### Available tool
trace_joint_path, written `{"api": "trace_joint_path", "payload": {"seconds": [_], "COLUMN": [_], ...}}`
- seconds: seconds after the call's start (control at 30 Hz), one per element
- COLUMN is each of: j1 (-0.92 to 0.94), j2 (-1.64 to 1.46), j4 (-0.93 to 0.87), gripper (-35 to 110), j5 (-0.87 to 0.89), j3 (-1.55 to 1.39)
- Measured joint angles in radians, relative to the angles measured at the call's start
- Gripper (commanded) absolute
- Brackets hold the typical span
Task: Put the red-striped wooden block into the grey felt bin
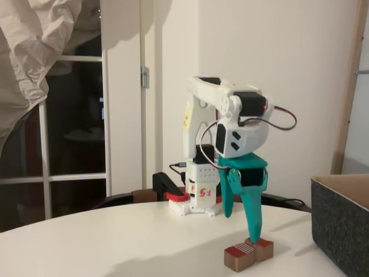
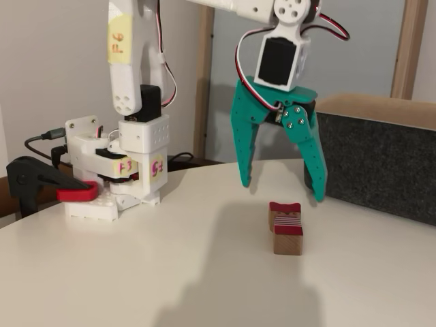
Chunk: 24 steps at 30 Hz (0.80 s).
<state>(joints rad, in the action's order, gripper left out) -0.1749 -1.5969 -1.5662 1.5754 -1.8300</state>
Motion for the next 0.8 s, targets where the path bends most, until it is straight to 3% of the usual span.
{"api": "trace_joint_path", "payload": {"seconds": [0.8], "j1": [0.017], "j2": [0.239], "j4": [0.241], "gripper": [31], "j5": [-0.092], "j3": [0.005]}}
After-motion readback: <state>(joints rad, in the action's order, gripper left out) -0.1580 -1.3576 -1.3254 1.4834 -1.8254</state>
